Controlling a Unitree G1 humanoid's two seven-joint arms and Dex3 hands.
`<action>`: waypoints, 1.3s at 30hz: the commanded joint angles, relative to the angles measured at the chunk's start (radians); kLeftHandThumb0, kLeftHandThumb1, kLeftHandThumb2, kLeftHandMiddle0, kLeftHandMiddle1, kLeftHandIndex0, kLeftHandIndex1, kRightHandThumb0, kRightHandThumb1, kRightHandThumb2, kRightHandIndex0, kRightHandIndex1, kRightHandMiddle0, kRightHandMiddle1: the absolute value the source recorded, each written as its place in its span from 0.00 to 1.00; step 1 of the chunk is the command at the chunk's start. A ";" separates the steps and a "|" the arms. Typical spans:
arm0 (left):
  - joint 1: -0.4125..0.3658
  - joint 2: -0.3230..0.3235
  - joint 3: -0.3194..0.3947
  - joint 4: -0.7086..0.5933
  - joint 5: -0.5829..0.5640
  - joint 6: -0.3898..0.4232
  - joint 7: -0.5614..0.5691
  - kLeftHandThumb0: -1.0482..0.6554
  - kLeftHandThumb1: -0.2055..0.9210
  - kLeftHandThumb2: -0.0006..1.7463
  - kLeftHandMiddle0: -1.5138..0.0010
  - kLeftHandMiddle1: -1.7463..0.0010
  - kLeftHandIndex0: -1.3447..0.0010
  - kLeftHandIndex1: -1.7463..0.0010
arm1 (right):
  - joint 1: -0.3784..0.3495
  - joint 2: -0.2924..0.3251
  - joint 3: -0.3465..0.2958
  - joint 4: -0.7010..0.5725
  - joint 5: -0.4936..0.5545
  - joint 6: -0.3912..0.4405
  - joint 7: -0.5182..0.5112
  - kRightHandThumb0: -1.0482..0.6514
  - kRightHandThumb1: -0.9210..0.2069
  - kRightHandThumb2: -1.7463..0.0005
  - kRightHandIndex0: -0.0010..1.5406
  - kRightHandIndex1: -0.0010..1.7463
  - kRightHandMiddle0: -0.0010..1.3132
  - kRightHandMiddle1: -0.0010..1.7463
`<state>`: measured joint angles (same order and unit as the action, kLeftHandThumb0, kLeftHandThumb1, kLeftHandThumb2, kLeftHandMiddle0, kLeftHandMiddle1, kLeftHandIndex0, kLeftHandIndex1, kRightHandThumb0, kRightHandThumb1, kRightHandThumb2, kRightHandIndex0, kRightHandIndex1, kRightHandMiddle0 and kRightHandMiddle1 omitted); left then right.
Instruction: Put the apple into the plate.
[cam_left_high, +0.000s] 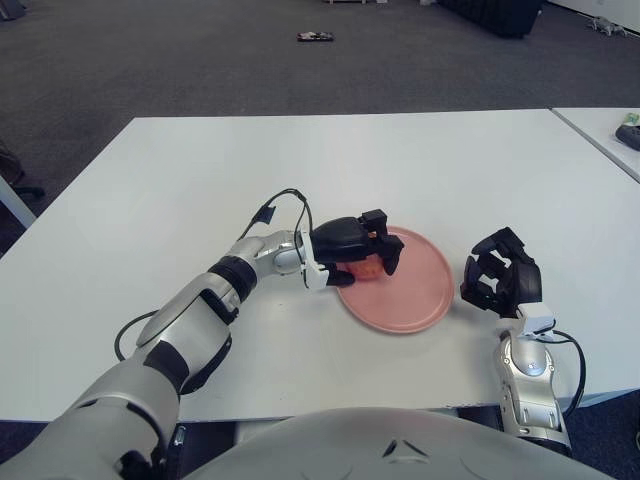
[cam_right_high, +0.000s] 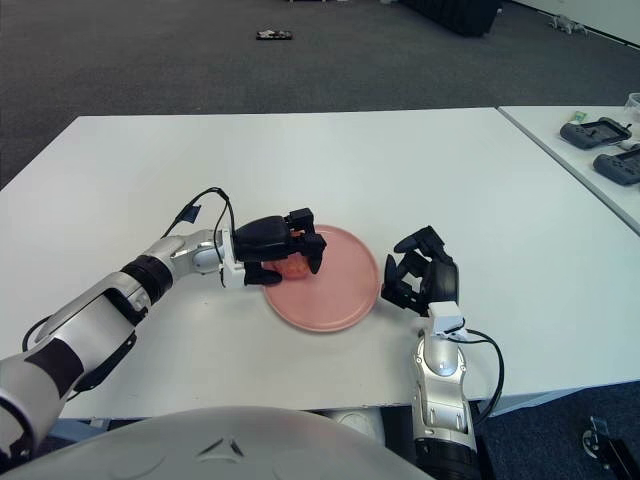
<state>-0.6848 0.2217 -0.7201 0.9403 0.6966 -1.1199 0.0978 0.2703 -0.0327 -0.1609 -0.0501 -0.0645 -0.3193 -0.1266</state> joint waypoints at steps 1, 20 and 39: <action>0.051 0.015 -0.039 0.004 0.048 0.005 -0.056 0.23 0.58 0.58 0.99 0.39 0.99 0.47 | -0.012 -0.005 -0.004 -0.011 -0.002 0.012 -0.002 0.35 0.48 0.29 0.62 1.00 0.42 1.00; 0.110 0.017 0.025 -0.081 -0.103 0.140 -0.240 0.11 0.64 0.50 1.00 0.99 1.00 0.97 | -0.016 -0.003 -0.001 -0.010 -0.005 0.012 -0.004 0.35 0.48 0.28 0.63 1.00 0.43 1.00; 0.198 0.015 0.130 -0.228 -0.249 0.314 -0.362 0.17 0.51 0.52 1.00 1.00 1.00 1.00 | -0.012 0.000 0.001 -0.022 -0.014 0.039 -0.011 0.35 0.48 0.28 0.63 1.00 0.43 1.00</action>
<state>-0.5258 0.2183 -0.5994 0.7278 0.4392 -0.8490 -0.2369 0.2663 -0.0314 -0.1600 -0.0554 -0.0700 -0.2944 -0.1329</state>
